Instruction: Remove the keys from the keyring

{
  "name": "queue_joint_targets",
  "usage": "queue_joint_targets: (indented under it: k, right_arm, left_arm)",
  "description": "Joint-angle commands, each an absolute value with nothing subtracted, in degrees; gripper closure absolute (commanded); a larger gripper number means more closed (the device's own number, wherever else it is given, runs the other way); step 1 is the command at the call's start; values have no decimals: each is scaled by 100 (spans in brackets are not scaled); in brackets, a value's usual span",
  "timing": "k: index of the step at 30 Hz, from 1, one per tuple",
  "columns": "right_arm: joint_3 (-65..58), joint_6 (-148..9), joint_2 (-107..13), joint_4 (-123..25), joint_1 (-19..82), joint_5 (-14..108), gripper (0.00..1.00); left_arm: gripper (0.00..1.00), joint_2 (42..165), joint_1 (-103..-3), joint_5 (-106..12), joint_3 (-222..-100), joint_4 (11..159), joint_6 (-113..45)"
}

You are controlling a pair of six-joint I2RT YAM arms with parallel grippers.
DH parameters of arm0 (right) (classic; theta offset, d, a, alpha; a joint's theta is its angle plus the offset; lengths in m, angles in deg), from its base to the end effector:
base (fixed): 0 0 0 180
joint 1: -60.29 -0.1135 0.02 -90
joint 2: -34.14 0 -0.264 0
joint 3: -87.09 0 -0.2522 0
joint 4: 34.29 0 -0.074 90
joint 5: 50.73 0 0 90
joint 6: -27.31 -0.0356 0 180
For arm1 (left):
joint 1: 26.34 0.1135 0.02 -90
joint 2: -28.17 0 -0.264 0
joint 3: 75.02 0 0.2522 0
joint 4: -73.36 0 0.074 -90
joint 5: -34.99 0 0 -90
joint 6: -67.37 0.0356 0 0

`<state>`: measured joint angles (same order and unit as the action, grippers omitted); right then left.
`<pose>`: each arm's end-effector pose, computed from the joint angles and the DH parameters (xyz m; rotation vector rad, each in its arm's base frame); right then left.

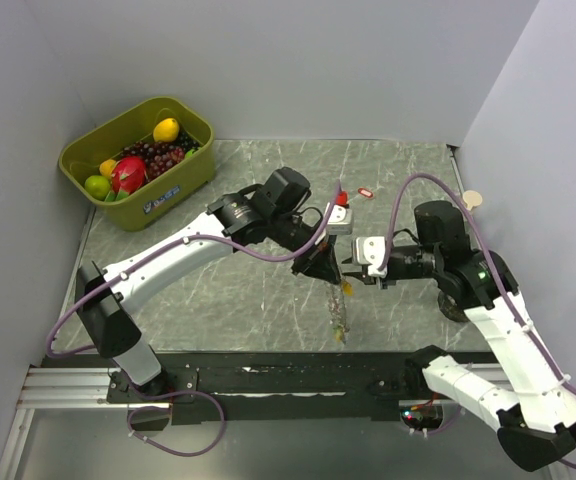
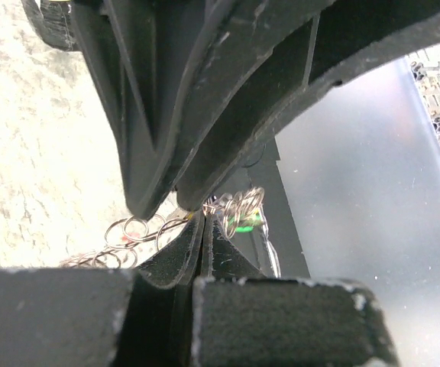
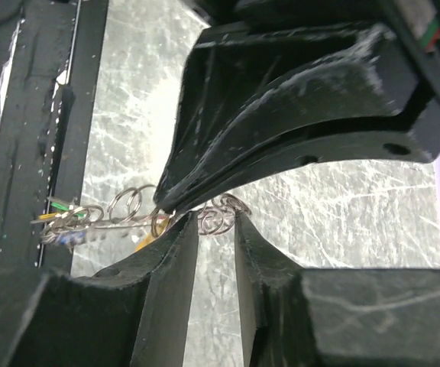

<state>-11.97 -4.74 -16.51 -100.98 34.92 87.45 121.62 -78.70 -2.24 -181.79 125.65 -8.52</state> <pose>0.1233 0.0878 0.3869 -1.6444 1.1778 0.5672 0.1947 -0.2989 0.3750 1.6568 1.5692 -1.3880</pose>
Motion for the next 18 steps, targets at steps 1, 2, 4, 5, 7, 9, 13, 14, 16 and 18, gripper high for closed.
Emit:
queue_joint_targets:
  k: [1, 2, 4, 5, 7, 9, 13, 14, 16, 18]
  right_arm:
    - [-1024, -91, -1508, -10561, 3586, 8901, 68]
    - [-998, -65, -1508, -10623, 3603, 8927, 68]
    - [-945, -38, -1508, -10711, 3603, 8910, 68]
    - [-936, -29, -1490, -10711, 3603, 8910, 67]
    - [-927, -12, -1473, -10685, 3629, 8858, 67]
    - [-892, -38, -1481, -10676, 3647, 8752, 66]
    - [-866, -29, -1446, -10701, 3691, 8786, 64]
    - [-822, 14, -1481, -10755, 3691, 8848, 64]
    - [-778, 41, -1525, -10843, 3700, 9067, 63]
    - [-795, -3, -1552, -10799, 3691, 9164, 62]
  left_arm:
    - [99, 11808, -7837, 212, -18335, 12465, -655]
    - [99, 11808, -7837, 247, -18344, 12474, -655]
    - [99, 11834, -7820, 273, -18353, 12491, -637]
    - [99, 11834, -7829, 308, -18362, 12509, -628]
    - [99, 11843, -7829, 326, -18370, 12509, -619]
    - [99, 11835, -7829, 344, -18370, 12527, -619]
    - [99, 11817, -7829, 370, -18353, 12544, -584]
    - [99, 11808, -7820, 379, -18353, 12553, -576]
    - [99, 11825, -7820, 414, -18370, 12579, -549]
    - [99, 11852, -7820, 458, -18388, 12597, -549]
